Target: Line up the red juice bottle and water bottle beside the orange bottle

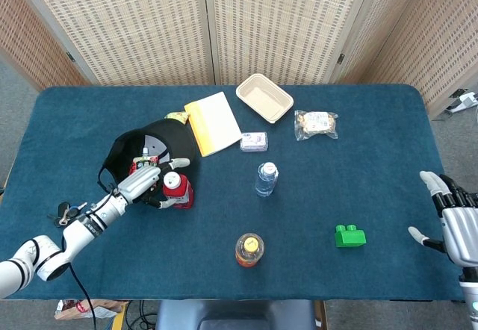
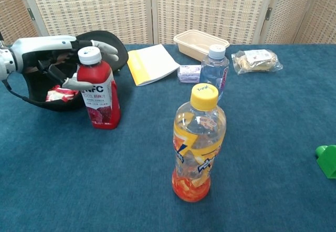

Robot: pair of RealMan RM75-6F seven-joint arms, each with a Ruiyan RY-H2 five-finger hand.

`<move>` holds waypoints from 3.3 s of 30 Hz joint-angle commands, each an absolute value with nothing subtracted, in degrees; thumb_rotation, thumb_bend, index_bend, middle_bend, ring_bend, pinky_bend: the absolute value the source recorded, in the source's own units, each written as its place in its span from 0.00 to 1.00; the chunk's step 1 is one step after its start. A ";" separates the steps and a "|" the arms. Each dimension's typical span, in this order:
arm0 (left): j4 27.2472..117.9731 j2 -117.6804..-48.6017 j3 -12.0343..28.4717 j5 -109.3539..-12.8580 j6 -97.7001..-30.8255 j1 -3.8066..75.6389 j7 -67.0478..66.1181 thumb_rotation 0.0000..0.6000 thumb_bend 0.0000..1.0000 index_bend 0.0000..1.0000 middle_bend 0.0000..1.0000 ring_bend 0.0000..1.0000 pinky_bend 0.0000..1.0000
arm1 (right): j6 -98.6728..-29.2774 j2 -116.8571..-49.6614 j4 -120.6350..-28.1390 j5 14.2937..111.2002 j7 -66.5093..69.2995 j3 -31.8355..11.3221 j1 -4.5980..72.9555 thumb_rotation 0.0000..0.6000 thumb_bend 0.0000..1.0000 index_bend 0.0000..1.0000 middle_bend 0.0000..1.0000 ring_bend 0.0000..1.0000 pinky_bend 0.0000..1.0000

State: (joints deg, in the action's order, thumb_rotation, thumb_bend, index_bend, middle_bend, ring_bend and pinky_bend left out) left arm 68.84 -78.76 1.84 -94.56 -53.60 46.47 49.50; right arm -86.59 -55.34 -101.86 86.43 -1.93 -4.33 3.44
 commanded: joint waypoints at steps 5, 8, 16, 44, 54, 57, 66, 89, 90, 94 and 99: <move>67.05 -80.55 1.75 -93.52 -53.78 47.03 47.71 1.00 0.27 0.43 0.30 0.30 0.31 | -86.60 -55.33 -101.69 86.42 -1.47 -4.28 3.34 1.00 0.11 0.00 0.13 0.08 0.21; 66.38 -81.18 1.94 -93.07 -54.30 47.14 47.63 1.00 0.27 0.50 0.39 0.43 0.37 | -86.48 -55.39 -101.53 86.37 -1.24 -4.30 3.39 1.00 0.11 0.00 0.13 0.08 0.21; 65.23 -82.20 2.47 -92.30 -57.48 46.48 48.47 1.00 0.27 0.65 0.59 0.58 0.42 | -86.42 -55.51 -101.20 86.34 -0.81 -4.40 3.46 1.00 0.11 0.00 0.13 0.08 0.21; 84.61 -71.07 -5.02 -101.99 -70.63 39.21 38.03 1.00 0.27 0.62 0.59 0.55 0.42 | -86.48 -55.43 -101.65 87.52 -0.63 -3.95 3.45 1.00 0.11 0.00 0.13 0.08 0.21; 86.34 -72.82 -6.45 -105.01 -70.76 39.28 34.80 1.00 0.27 0.62 0.59 0.55 0.42 | -87.11 -55.10 -101.98 88.04 -0.41 -3.54 2.91 1.00 0.11 0.00 0.13 0.08 0.21; 86.39 -73.70 -6.60 -105.25 -71.23 38.91 33.56 1.00 0.27 0.62 0.59 0.55 0.42 | -87.42 -54.85 -102.24 88.26 -0.56 -3.40 2.66 1.00 0.11 0.00 0.13 0.08 0.21; 85.69 -76.10 -6.74 -106.66 -70.66 39.70 30.65 1.00 0.27 0.62 0.59 0.54 0.42 | -87.86 -54.69 -102.55 88.47 -0.63 -3.35 2.39 1.00 0.11 0.00 0.13 0.08 0.21; 84.68 -78.84 -7.49 -106.21 -67.24 42.31 28.63 1.00 0.27 0.57 0.57 0.52 0.41 | -88.67 -54.37 -102.65 89.10 -0.29 -2.86 1.50 1.00 0.11 0.00 0.13 0.08 0.20; 84.68 -78.82 -7.53 -106.27 -67.26 42.36 28.35 1.00 0.27 0.56 0.55 0.50 0.40 | -88.68 -54.33 -102.69 89.12 -0.32 -2.86 1.49 1.00 0.11 0.00 0.13 0.08 0.21; 85.15 -78.39 -7.80 -106.41 -67.34 42.55 28.28 1.00 0.25 0.48 0.46 0.41 0.39 | -88.87 -54.19 -102.82 89.17 -0.40 -2.82 1.32 1.00 0.11 0.00 0.13 0.08 0.21; 85.73 -77.92 -8.08 -106.20 -66.92 42.81 28.11 1.00 0.24 0.33 0.31 0.28 0.35 | -88.99 -54.05 -102.83 89.15 -0.17 -2.81 1.18 1.00 0.11 0.00 0.13 0.08 0.21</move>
